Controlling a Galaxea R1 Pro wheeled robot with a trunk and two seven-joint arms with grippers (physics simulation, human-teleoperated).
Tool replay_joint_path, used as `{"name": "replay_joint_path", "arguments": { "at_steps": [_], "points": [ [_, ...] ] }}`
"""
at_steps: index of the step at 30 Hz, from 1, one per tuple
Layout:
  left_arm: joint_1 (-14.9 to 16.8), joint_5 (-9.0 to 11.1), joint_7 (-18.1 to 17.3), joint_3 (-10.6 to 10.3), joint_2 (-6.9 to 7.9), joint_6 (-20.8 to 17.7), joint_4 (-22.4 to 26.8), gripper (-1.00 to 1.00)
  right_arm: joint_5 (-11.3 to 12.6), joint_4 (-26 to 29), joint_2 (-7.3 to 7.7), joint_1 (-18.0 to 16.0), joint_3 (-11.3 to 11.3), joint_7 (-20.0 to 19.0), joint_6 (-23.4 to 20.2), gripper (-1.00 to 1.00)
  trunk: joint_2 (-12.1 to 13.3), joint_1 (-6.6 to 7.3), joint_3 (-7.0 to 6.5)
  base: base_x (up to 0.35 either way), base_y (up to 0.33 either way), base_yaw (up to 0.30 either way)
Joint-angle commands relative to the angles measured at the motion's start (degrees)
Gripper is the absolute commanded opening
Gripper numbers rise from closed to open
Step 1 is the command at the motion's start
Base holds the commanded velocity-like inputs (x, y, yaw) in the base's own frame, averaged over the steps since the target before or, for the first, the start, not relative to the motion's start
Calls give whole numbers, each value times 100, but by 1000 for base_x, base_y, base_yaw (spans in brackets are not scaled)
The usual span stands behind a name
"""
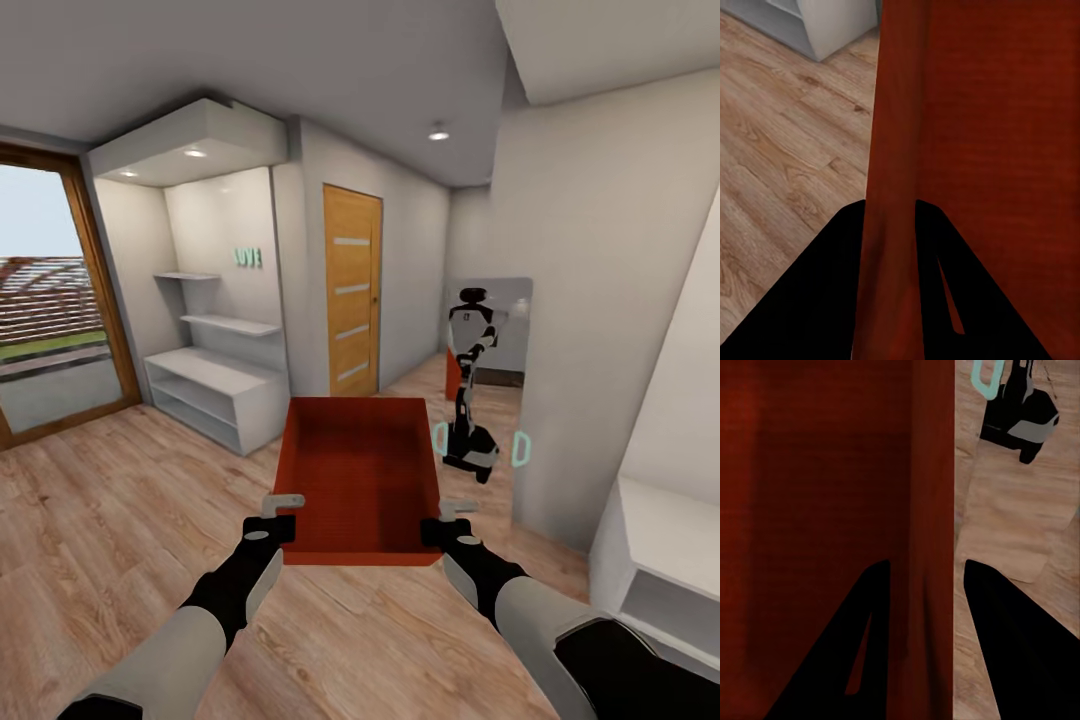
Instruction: Move the two storage containers from the living room to the garage. In the garage, place one container on the floor and stack the other container on top of it (either order is fine).
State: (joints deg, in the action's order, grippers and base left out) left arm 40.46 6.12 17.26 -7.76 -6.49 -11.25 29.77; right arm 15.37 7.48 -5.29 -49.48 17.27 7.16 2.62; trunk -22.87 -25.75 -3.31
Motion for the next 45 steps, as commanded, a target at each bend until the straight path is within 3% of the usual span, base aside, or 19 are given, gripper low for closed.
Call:
{"name": "replay_joint_path", "arguments": {
  "at_steps": [1, 29, 45],
  "points": [
    [6, -75, 67, 442, 220, 9, 29, -100, 105, -18, 71, 0, -73, 31, 22, -100, -5, -3, 2, 113, 0, 0],
    [6, -73, 75, 442, 216, 1, 31, -100, 107, -18, 62, 0, -74, 37, 19, -100, -5, -3, 2, 15, 0, 0],
    [6, -70, 75, 442, 224, 2, 37, -100, 107, -18, 46, 0, -74, 39, 6, -100, -5, -3, 2, 256, 0, 15]
  ]
}}
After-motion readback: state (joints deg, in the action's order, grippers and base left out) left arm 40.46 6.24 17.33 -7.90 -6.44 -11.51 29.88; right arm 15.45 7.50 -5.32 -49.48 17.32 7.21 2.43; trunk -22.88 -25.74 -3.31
